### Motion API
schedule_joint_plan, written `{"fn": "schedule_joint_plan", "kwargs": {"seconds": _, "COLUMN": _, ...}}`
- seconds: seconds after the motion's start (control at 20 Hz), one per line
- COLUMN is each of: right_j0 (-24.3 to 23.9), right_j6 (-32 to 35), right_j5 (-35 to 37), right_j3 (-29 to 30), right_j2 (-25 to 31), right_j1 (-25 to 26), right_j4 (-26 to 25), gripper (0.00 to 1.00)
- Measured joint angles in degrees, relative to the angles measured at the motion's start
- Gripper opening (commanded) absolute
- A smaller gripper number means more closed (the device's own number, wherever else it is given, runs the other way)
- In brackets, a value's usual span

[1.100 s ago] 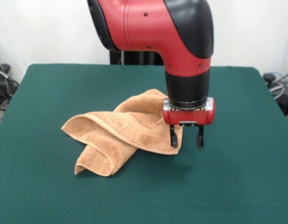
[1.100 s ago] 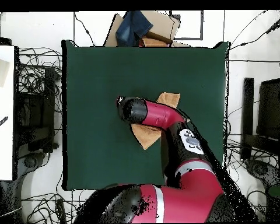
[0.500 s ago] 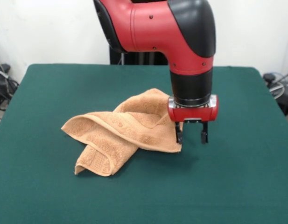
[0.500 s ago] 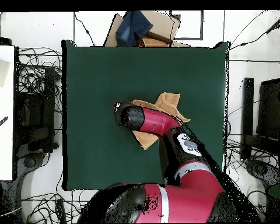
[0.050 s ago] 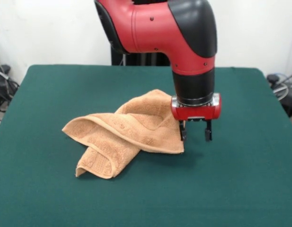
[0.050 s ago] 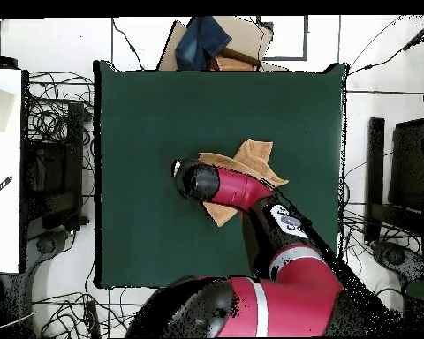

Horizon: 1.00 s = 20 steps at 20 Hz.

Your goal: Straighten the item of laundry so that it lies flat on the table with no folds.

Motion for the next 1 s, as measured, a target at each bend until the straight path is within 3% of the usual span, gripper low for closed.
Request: {"fn": "schedule_joint_plan", "kwargs": {"seconds": 1.0, "right_j0": 4.84, "right_j6": 0.0, "right_j5": 1.45, "right_j3": -3.33, "right_j2": -3.03, "right_j1": -2.95, "right_j4": -0.01, "gripper": 1.0}}
